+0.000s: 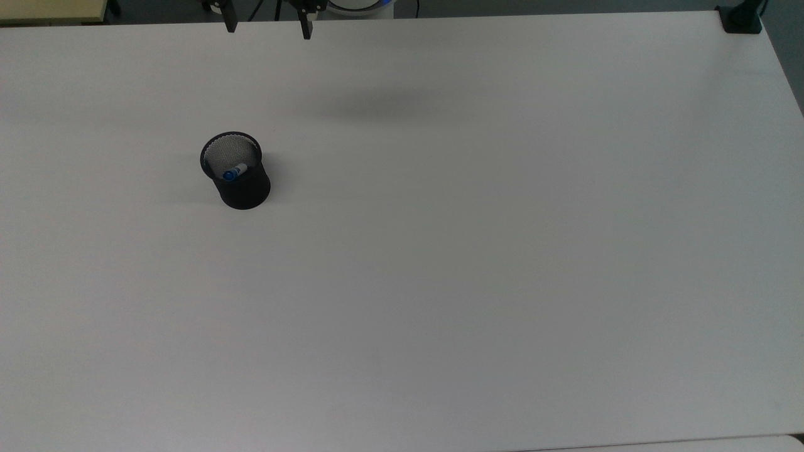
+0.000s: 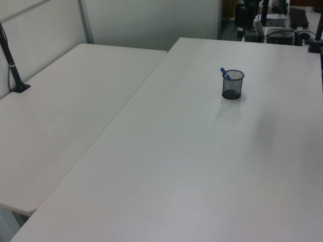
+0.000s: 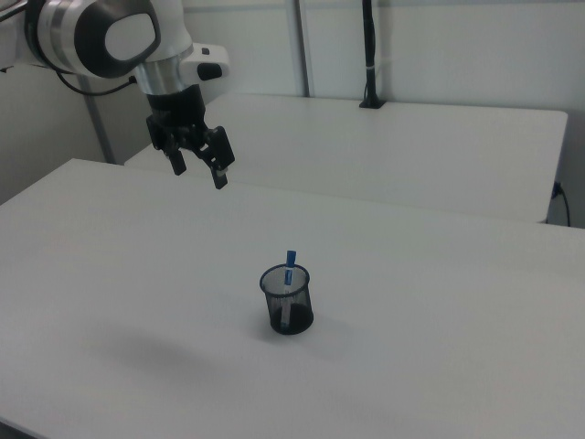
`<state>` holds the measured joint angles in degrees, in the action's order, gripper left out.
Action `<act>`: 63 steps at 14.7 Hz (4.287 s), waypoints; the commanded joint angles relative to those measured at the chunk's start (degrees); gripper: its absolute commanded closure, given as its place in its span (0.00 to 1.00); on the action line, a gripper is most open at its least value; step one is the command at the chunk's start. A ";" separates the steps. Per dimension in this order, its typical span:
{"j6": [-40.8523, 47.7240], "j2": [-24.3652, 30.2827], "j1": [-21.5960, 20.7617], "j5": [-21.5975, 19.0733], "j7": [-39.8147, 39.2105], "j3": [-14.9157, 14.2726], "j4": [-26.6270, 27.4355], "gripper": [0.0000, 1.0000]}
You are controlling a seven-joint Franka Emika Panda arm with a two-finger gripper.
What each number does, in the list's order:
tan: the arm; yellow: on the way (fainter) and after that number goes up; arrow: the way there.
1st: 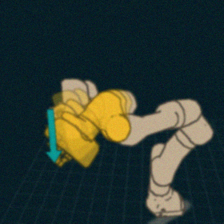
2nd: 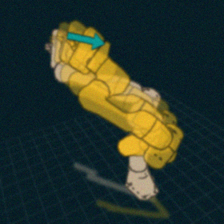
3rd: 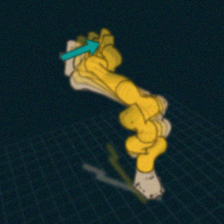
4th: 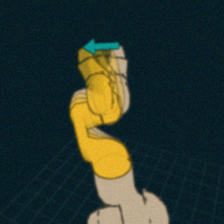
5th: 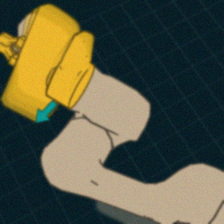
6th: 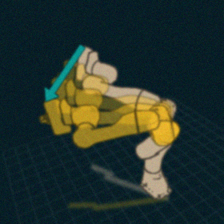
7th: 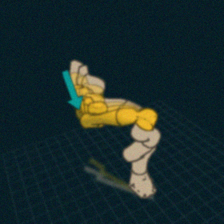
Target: Remove the marker
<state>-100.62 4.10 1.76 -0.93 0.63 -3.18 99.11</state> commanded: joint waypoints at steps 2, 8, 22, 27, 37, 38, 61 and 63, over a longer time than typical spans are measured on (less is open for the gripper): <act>-0.45 -0.15 -1.23 0.05 -0.01 -0.77 -0.49 0.00; -0.45 -0.06 -1.23 0.05 0.07 -0.77 -0.32 0.00; -8.95 -5.24 2.46 6.02 -19.10 -1.03 2.58 0.00; -22.67 -7.96 2.90 6.46 -15.66 -1.04 8.20 0.00; -35.26 -13.85 3.96 8.84 -15.66 -1.04 12.07 0.12; -35.26 -14.12 3.96 8.84 -15.66 -1.03 12.07 0.20; -23.85 -2.79 5.89 1.30 -15.13 -0.95 4.70 1.00; -18.50 -1.99 5.37 -1.96 -14.52 -0.86 1.54 1.00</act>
<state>-125.74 0.21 7.97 1.40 -15.46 -4.10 103.83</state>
